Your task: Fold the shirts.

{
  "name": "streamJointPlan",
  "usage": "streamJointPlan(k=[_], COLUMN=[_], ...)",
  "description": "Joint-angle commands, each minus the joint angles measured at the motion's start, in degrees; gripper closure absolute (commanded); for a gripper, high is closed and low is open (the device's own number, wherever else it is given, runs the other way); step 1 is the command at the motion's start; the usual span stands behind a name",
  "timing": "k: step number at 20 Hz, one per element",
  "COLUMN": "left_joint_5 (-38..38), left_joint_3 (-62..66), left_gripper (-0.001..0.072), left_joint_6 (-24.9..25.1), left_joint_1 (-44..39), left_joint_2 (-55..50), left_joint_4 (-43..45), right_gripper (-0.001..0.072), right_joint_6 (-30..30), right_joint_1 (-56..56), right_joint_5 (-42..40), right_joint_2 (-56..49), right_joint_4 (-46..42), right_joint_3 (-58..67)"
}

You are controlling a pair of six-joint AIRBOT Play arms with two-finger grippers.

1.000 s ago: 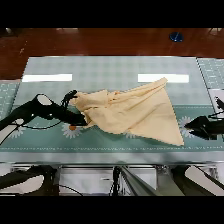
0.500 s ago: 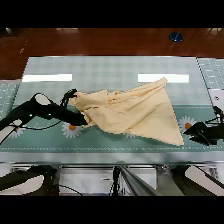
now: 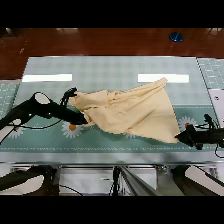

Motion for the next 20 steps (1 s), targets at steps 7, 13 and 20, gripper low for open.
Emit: streamJointPlan(k=[7,13,20], left_joint_5=[-11.6,-12.4,-1.8], left_joint_3=[18.2,45.1,72.5], left_gripper=[0.0685,0.0685,0.0685], left_joint_6=[0.4,-8.4,-13.7], left_joint_1=[9.1,22.6,30.8], left_joint_2=[3.7,18.1,27.6], left_joint_4=[0.0,-2.4,-2.4], right_gripper=[0.0686,0.0686,0.0687], right_joint_6=[-14.1,-11.8,4.3], right_joint_1=[0.1,0.1,0.0], right_joint_5=[6.3,-1.8,-13.9], right_joint_2=[8.2,23.0,24.8], right_joint_4=[35.5,69.0,53.6], right_joint_3=[4.2,28.9,67.9])
